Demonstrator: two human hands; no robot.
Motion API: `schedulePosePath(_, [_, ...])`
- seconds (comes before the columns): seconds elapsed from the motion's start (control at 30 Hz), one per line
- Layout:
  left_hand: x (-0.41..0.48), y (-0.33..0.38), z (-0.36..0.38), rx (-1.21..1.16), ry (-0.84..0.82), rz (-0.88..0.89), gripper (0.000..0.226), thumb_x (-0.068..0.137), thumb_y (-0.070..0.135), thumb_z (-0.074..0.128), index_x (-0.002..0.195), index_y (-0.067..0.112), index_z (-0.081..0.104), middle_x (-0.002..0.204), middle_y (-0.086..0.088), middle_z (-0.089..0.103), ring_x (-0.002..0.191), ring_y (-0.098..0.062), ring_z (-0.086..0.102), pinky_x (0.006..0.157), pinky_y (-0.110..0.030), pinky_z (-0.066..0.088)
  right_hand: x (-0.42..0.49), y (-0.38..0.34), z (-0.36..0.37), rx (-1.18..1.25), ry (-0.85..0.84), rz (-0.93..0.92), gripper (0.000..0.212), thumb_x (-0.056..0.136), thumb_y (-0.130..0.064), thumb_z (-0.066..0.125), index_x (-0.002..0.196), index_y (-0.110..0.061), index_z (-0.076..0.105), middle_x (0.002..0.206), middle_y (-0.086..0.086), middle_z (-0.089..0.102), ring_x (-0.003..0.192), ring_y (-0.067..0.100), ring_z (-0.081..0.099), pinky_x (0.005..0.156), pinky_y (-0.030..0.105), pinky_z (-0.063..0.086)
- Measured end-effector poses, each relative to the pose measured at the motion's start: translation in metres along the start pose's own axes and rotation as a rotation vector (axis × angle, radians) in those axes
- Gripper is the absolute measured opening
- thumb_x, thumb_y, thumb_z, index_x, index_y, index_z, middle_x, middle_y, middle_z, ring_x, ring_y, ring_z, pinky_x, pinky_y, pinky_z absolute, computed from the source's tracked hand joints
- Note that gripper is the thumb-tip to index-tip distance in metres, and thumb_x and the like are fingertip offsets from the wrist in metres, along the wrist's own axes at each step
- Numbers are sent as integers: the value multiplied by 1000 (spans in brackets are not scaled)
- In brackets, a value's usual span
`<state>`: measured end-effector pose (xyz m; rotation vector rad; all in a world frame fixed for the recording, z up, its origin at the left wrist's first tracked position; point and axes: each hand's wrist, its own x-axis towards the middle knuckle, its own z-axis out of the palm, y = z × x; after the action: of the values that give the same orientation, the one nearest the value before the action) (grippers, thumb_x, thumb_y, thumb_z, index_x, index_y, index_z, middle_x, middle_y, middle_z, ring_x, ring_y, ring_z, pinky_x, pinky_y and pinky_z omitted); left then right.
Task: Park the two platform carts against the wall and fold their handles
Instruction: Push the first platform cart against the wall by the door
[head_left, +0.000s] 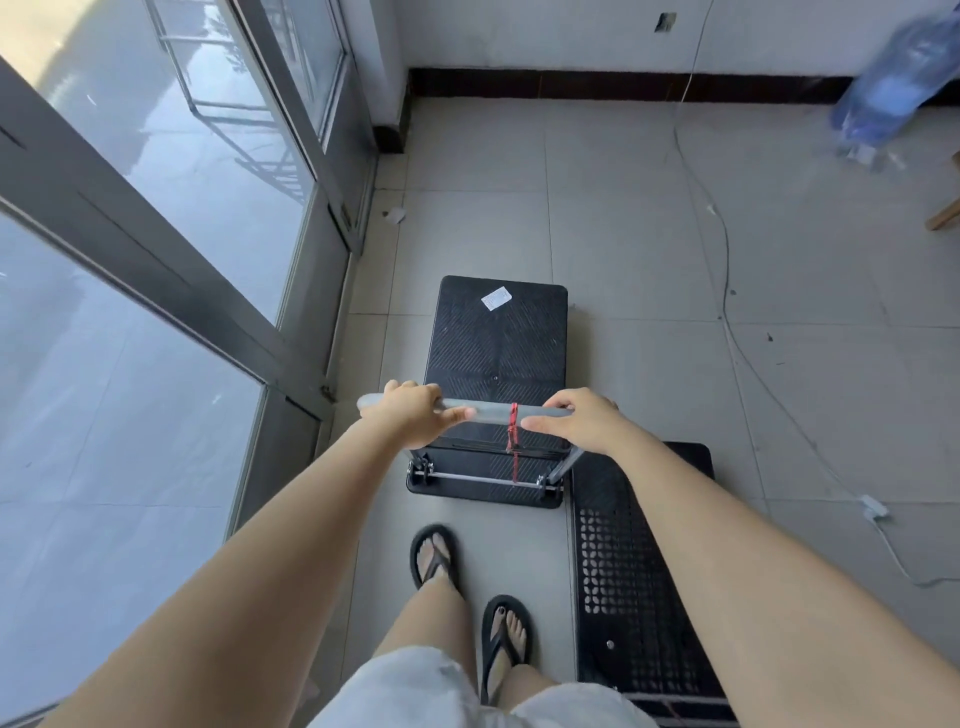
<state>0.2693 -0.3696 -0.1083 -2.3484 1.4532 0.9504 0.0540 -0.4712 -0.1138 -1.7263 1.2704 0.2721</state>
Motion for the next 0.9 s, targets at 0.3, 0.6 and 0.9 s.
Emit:
schedulePosePath(0.3, [147, -28, -104, 10, 0, 55, 81, 42, 102, 4, 65, 31, 36, 68, 3, 43, 96, -28, 50, 97, -49, 44, 136, -76, -72, 73, -4, 44, 45, 64, -67, 71, 85, -27, 69, 106, 5, 66, 115, 29, 54, 87, 35, 41])
schedulePosePath(0.6, [266, -23, -222, -3, 3, 52, 58, 76, 84, 30, 64, 28, 37, 81, 0, 50, 113, -28, 45, 96, -49, 46, 261, -146, -159, 88, -5, -26, 54, 71, -61, 71, 95, -13, 72, 89, 7, 66, 92, 24, 61, 72, 33, 40])
schedulePosePath(0.9, [391, 3, -334, 3, -8, -17, 58, 85, 73, 35, 86, 16, 48, 92, -6, 54, 108, -28, 45, 78, -36, 36, 407, -199, -258, 5, -20, -14, 56, 60, -77, 63, 73, -24, 64, 71, -5, 53, 102, 27, 54, 78, 38, 38])
